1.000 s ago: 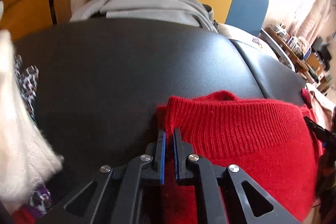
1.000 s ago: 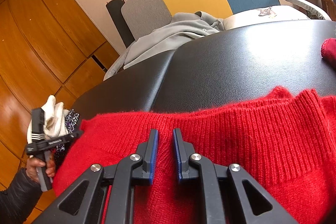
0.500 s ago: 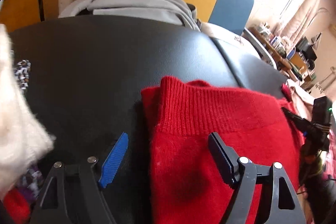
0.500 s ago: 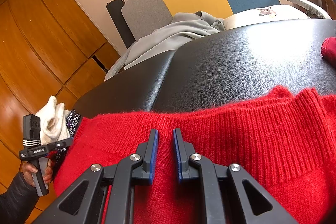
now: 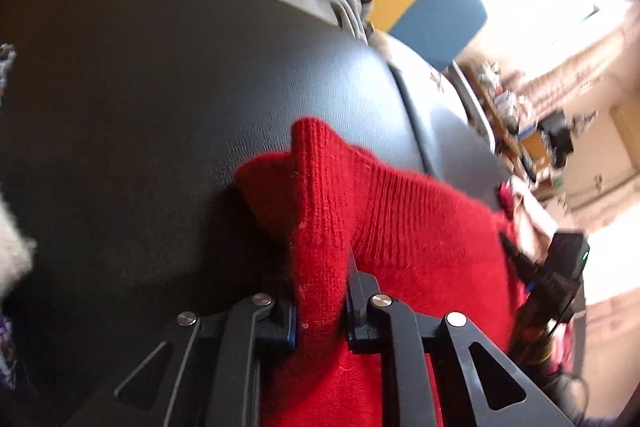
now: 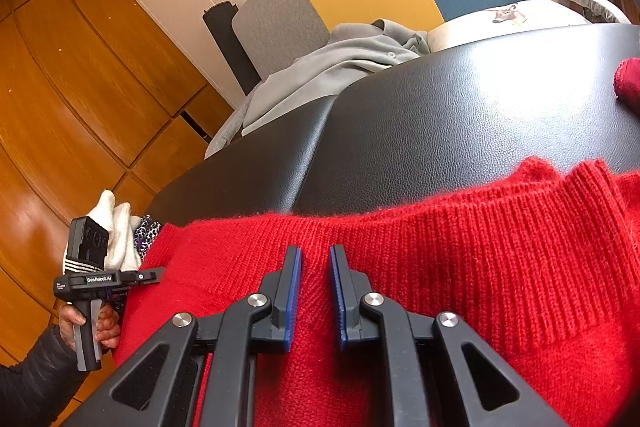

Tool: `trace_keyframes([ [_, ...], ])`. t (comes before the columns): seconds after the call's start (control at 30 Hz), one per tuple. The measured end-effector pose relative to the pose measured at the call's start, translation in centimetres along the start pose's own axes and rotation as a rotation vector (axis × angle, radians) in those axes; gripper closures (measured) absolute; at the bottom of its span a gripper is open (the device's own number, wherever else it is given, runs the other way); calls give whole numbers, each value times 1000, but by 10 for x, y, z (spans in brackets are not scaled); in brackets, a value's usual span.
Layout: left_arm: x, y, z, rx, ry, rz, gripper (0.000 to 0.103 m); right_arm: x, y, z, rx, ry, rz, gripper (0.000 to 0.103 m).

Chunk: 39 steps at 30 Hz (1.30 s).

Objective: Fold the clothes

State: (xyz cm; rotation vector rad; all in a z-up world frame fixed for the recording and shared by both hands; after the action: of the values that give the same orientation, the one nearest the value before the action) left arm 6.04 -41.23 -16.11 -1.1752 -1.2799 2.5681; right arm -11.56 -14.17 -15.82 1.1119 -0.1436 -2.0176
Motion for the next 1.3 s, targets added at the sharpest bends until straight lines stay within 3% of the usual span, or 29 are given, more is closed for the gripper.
trace_keyframes([
  [0.07,-14,-3,4,-16,-32,-19,90,-4,2,2,-21,46,17,89],
  [0.27,-34,-21,24,30,-49,44,91,-59,7,-1,-331,169,3,88],
  [0.37,-41,-30,35,23,-46,61,91,-74,0,-18,-497,281,-54,88],
  [0.57,-65,-59,34,16,-46,49,91,-65,-23,-40,-670,422,-183,88],
  [0.67,-71,-90,27,5,-44,-1,91,-64,-31,-45,-698,408,-191,88],
  [0.9,-46,-177,9,-52,-58,-121,91,-63,-47,-49,-552,293,-102,88],
  [1.3,77,-306,-25,-69,64,-198,92,-68,-62,-57,-470,183,-14,88],
])
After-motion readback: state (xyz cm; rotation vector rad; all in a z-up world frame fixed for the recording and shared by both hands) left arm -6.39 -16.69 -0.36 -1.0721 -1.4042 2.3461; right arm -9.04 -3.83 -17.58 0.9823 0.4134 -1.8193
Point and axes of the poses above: each gripper's, at about its wrist camera, not at the fingertips, and x roughly the way its jaws point, y to its left, z to its top, the point moved 5 cm from there along x, roughly the way its jaws point, and after that the axes turned 10 degrees about -z, right-handed, at the moved point
